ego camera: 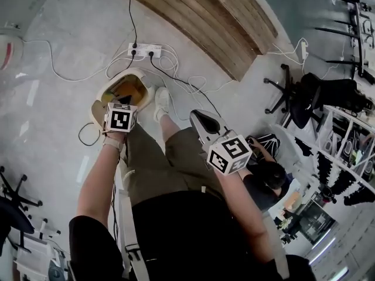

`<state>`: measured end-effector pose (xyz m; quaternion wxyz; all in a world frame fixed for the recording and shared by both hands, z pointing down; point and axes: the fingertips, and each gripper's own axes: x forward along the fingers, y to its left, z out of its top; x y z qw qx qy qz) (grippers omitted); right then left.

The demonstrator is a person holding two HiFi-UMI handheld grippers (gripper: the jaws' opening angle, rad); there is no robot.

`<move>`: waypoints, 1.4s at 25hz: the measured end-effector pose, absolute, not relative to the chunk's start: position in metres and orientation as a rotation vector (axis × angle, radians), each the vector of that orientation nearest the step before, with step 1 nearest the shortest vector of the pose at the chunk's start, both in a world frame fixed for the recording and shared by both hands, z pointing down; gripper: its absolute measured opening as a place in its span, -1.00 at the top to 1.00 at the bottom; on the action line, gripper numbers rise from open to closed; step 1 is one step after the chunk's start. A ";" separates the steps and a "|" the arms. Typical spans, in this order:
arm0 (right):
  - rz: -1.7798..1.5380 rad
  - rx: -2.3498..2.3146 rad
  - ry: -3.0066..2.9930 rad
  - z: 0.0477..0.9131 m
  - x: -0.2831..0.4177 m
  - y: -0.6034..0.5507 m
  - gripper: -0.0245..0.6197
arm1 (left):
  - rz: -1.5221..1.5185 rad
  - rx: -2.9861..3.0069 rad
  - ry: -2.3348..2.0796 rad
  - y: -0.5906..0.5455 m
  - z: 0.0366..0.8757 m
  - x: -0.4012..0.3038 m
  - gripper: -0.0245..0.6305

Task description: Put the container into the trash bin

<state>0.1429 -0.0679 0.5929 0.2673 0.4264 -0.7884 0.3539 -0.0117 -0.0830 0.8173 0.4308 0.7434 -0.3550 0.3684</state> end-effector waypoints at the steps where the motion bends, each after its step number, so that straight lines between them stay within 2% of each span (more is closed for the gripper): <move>1: 0.952 1.153 -2.135 0.588 0.139 -0.068 0.85 | 0.901 1.866 -0.883 -0.084 0.805 -0.012 0.90; 17: 0.887 1.119 -2.275 0.521 0.094 -0.062 0.85 | 0.525 2.082 -0.960 -0.075 0.633 -0.038 0.90; 35: 0.754 0.991 -2.523 0.415 0.038 -0.069 0.85 | 0.310 2.324 -1.244 -0.061 0.446 -0.093 0.90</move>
